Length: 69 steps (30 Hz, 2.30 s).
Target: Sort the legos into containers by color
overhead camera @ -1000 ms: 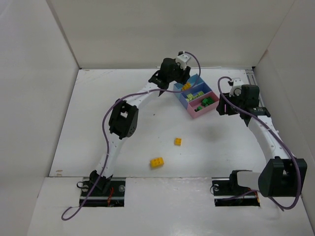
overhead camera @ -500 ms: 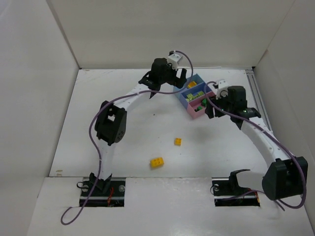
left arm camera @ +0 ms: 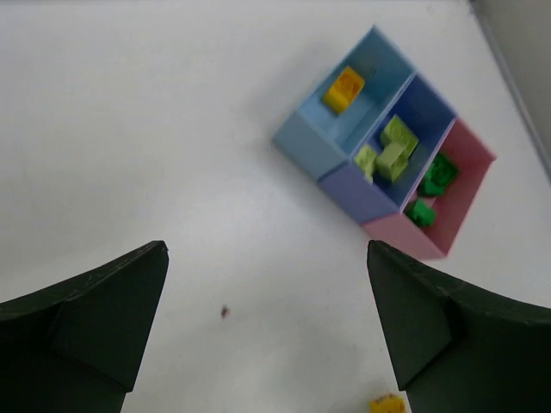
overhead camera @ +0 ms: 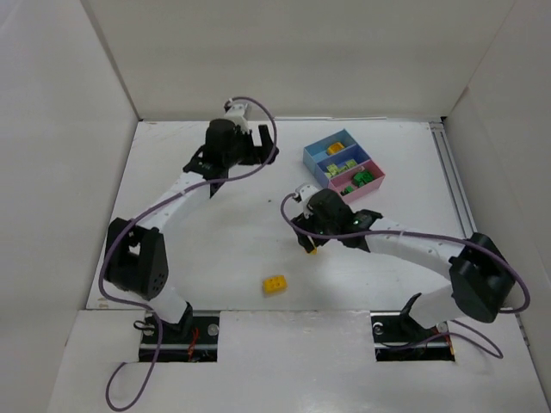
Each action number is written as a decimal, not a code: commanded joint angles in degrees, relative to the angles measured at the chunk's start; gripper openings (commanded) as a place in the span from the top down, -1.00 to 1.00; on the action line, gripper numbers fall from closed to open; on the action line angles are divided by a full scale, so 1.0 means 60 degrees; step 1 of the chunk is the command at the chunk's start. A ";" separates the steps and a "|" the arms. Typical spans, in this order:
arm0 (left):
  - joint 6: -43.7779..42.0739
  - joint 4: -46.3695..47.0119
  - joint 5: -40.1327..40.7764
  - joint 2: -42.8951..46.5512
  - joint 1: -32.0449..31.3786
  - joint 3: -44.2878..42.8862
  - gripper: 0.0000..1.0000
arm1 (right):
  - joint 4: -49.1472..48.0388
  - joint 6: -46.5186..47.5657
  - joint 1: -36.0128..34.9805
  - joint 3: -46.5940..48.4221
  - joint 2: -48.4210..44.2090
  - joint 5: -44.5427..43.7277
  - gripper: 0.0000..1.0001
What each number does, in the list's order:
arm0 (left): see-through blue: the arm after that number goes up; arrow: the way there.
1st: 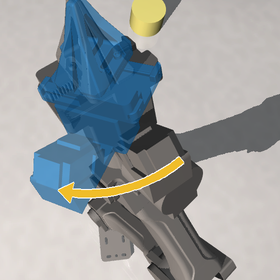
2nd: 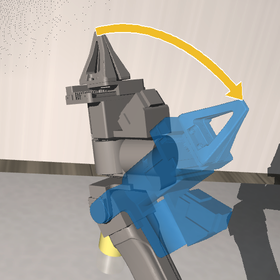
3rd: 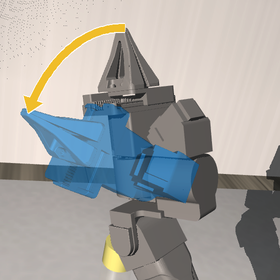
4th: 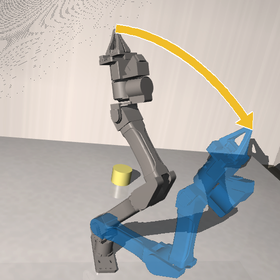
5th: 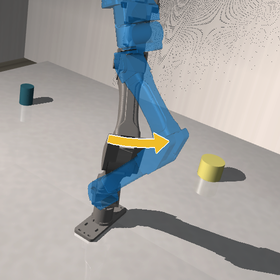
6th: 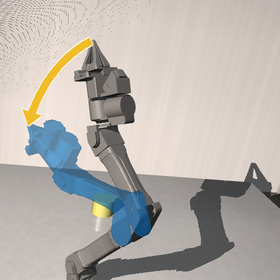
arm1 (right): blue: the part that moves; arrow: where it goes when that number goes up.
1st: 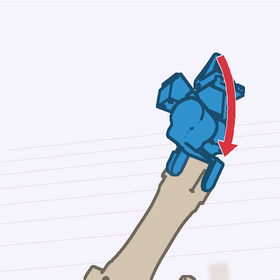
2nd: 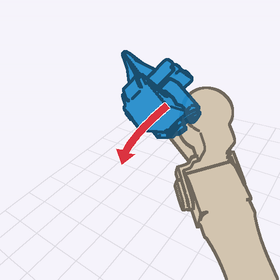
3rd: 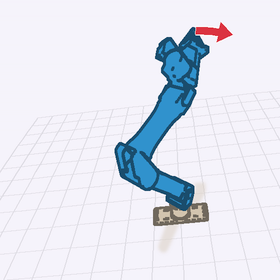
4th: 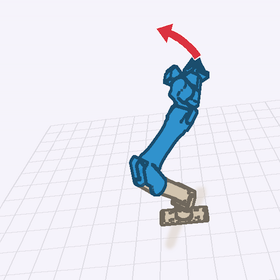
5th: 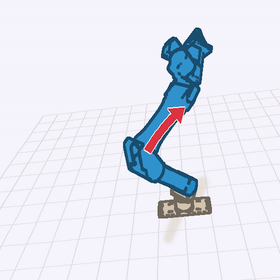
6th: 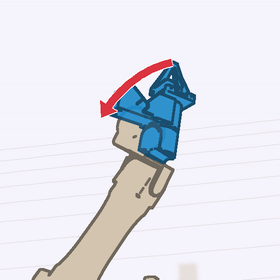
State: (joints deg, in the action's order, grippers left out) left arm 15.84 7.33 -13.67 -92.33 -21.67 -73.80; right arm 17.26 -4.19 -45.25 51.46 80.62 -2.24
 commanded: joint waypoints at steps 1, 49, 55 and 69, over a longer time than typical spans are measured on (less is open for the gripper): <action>0.0787 -0.0869 0.1881 0.1788 -0.0767 0.1295 -1.00 | -0.0576 -0.0855 -0.0731 0.0138 0.0638 -0.1134 -0.45; 0.4026 -0.3902 0.3349 0.8343 -0.1955 0.6133 -1.00 | 0.0566 -0.1428 -0.1173 0.0533 0.1637 -0.1839 0.32; 0.4302 -0.3801 0.2982 0.8343 -0.1955 0.6410 -1.00 | 0.0582 -0.0329 0.0757 0.2099 0.1183 -0.1269 0.34; 0.4421 -0.3991 0.2191 0.7318 -0.2130 0.6411 -1.00 | 0.0842 0.1516 0.4333 0.7987 0.5103 0.0212 0.34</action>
State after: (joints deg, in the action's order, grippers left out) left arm 41.91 -16.97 0.95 -48.31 -34.09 -35.22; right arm 20.64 1.41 -20.23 94.17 106.89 -4.62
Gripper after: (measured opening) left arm 0.997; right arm 0.446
